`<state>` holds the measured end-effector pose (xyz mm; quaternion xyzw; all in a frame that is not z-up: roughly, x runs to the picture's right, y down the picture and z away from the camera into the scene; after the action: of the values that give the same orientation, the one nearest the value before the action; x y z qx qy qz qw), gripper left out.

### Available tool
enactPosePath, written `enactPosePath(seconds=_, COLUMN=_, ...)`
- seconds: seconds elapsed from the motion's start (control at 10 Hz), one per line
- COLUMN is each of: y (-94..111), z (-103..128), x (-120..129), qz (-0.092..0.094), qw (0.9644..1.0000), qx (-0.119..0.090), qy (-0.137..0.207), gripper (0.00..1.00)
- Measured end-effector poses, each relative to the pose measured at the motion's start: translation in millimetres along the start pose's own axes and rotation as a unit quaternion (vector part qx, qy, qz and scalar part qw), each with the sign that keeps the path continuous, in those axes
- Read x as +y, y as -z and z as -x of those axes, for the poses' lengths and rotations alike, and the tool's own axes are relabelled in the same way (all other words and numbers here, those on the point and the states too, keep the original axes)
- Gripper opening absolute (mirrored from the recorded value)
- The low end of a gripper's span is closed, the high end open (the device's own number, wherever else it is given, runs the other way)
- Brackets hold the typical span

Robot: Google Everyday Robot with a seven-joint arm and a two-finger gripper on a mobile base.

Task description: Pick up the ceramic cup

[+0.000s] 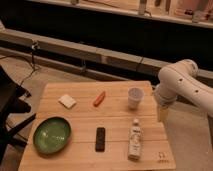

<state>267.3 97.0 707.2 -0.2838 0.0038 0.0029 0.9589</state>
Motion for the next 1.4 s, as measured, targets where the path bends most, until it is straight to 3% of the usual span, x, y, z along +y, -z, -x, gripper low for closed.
enactPosePath(seconds=1.4, y=-7.1, z=19.2, x=-20.6, qz=-0.010, qw=0.9987, qx=-0.023, qy=0.045, gripper=0.80)
